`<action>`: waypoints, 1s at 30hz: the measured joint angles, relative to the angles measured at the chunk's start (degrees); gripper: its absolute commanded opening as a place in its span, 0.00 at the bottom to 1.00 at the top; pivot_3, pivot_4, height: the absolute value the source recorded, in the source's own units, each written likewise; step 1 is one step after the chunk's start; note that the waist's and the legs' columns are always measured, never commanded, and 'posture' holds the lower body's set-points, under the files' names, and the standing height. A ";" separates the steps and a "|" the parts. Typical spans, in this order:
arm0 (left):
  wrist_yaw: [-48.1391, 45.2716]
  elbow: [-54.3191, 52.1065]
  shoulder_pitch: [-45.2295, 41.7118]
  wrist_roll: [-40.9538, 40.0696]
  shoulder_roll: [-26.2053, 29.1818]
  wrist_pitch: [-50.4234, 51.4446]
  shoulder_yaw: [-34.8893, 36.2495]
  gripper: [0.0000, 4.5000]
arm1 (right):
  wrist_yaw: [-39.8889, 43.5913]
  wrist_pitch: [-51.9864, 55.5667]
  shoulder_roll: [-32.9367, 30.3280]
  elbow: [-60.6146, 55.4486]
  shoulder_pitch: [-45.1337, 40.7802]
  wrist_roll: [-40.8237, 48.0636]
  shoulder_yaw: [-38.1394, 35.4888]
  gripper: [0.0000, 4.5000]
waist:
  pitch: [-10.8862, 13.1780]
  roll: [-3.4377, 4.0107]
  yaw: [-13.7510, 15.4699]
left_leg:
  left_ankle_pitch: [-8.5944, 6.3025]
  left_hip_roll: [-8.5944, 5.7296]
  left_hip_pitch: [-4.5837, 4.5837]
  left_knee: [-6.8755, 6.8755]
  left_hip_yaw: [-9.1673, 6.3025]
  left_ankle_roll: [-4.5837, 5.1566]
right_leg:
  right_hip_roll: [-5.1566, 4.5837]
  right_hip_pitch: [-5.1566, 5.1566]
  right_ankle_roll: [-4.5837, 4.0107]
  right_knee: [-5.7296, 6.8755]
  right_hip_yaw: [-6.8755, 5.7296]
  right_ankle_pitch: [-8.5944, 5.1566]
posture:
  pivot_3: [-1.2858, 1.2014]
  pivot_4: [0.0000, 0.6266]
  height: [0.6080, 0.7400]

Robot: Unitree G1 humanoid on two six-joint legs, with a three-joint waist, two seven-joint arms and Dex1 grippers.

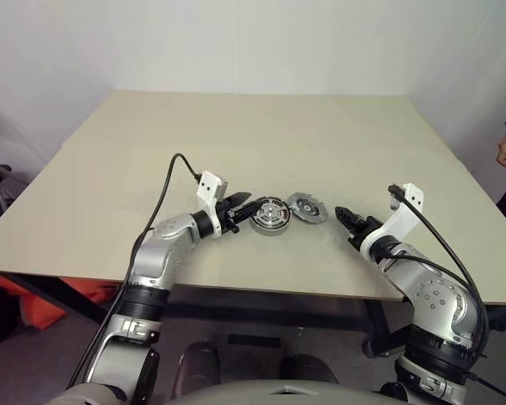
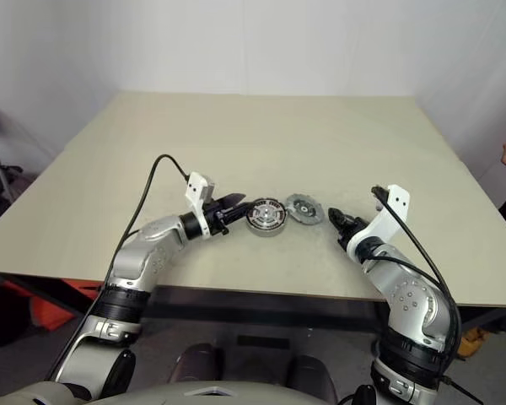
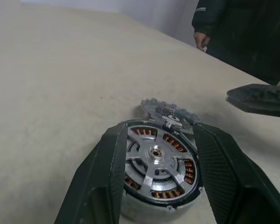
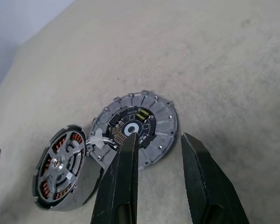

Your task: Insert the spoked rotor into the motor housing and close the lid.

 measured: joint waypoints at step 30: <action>1.57 -1.68 1.26 0.66 5.75 0.12 0.50 0.53 | -11.48 2.14 5.05 16.80 -5.45 22.32 -5.56 1.00 | -0.21 0.16 -0.82 | 0.12 0.09 0.04 -0.12 0.04 -0.20 | 0.13 -0.06 0.05 -0.11 0.00 -0.02 | 0.52 0.00 1.00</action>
